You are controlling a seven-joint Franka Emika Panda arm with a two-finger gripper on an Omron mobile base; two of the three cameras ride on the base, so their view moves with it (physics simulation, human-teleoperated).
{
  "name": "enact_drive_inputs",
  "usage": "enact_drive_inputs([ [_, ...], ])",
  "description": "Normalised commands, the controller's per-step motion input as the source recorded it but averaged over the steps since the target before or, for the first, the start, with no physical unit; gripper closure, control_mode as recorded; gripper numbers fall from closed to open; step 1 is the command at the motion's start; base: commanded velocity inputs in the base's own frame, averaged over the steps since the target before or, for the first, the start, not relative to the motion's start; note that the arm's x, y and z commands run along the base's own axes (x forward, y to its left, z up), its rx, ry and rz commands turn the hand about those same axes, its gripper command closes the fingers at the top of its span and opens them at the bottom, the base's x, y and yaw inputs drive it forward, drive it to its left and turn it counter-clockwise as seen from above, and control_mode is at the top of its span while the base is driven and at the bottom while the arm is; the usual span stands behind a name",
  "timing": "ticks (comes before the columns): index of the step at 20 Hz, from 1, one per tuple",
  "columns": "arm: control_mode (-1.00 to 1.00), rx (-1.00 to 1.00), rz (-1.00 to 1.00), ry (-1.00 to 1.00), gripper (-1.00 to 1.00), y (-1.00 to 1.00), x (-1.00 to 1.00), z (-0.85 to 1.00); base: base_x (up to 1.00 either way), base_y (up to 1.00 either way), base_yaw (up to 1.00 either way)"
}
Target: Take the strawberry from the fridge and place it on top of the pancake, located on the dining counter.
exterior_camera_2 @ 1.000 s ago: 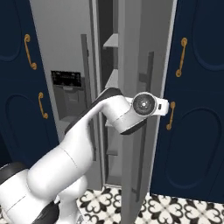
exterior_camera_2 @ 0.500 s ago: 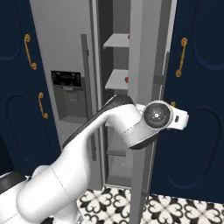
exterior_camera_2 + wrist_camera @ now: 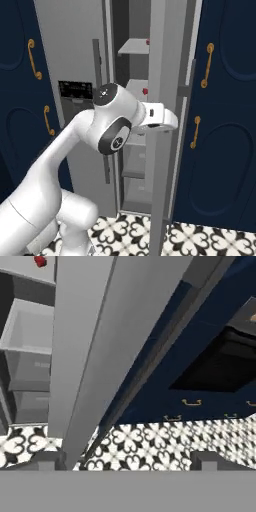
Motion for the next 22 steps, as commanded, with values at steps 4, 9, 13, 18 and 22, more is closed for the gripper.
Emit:
enact_drive_inputs([
  [4, -1.0, -0.78, 0.02, 0.38, -1.0, 1.0, 0.3, -0.01, 0.0, 0.0, 0.0],
  [9, -1.0, -0.52, 0.0, 0.3, -1.0, 0.52, 0.08, -0.03, 0.0, 0.0, 0.0],
  [13, -1.0, -0.01, 0.02, 0.03, -1.0, -0.13, 0.22, -0.07, 0.0, 0.0, 0.0],
  [18, -1.0, -0.01, 0.14, 0.0, -1.0, -0.03, 0.76, 0.0, 0.0, 0.0, 0.0],
  [22, -1.0, -0.08, 0.05, 0.03, -1.0, -0.19, 0.36, 0.0, 0.0, 0.0, 0.0],
])
